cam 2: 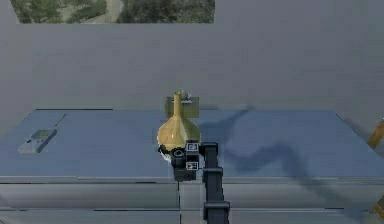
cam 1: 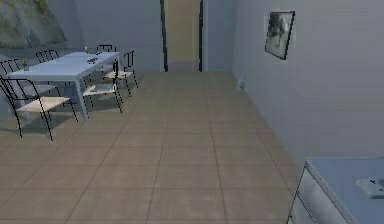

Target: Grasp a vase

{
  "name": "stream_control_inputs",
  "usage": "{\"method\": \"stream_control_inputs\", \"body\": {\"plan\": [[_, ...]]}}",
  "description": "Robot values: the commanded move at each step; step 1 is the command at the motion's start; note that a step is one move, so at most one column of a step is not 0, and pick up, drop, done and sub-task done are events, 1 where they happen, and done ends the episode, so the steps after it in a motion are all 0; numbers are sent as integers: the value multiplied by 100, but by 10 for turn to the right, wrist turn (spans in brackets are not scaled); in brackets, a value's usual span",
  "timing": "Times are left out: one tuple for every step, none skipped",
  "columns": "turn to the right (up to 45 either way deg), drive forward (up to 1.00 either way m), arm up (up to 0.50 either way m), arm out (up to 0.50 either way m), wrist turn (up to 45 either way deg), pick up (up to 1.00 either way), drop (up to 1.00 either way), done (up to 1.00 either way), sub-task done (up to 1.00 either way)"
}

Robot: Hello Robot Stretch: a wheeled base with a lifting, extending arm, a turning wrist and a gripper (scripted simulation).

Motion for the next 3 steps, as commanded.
{"method": "stream_control_inputs", "body": {"plan": [[0, 0, 0, 0, 0, 100, 0, 0, 0], [0, 0, 10, 0, 0, 0, 0, 0, 0], [0, 0, 0, 0, 0, 0, 0, 100, 0]]}}
